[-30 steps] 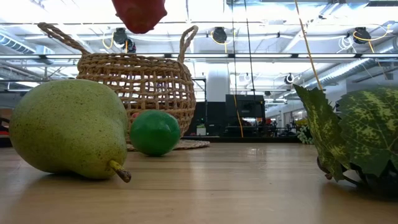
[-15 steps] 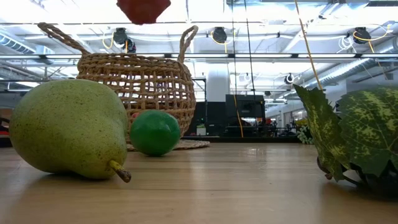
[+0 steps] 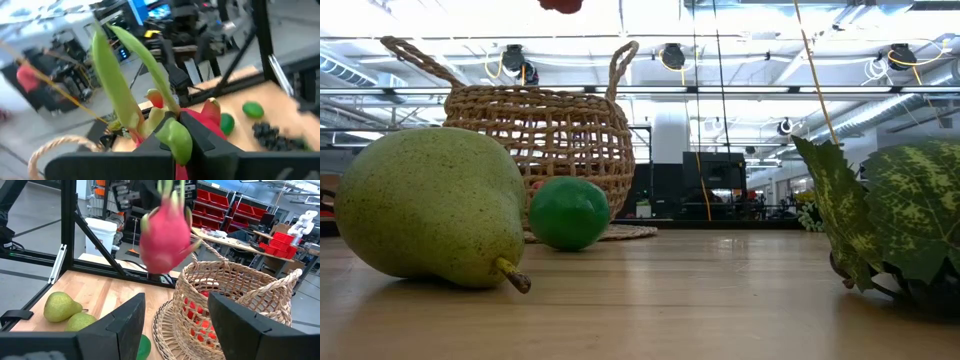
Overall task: Build produce basket
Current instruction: Put the dragon fruit into the basket
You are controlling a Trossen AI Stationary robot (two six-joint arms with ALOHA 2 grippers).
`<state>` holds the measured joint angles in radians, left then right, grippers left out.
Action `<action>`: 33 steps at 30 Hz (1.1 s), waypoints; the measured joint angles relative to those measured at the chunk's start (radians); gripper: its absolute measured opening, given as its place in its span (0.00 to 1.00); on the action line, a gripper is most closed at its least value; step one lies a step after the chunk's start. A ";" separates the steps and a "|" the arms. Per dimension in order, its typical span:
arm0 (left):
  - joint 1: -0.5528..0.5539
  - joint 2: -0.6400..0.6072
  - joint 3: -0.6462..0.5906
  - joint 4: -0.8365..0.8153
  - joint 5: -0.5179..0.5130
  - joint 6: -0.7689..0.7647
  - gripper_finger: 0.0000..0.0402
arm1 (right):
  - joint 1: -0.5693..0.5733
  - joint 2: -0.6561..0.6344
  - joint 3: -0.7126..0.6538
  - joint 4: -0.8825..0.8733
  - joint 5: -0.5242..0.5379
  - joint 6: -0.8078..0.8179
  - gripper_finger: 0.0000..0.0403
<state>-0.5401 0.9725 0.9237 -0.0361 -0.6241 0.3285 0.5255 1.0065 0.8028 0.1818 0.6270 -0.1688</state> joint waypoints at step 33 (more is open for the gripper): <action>0.097 -0.026 0.000 -0.066 0.004 -0.247 0.02 | 0.000 0.000 0.000 0.000 0.000 0.006 0.52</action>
<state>-0.4435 0.9470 0.9241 -0.1020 -0.6202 0.0817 0.5255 1.0065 0.8028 0.1818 0.6273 -0.1623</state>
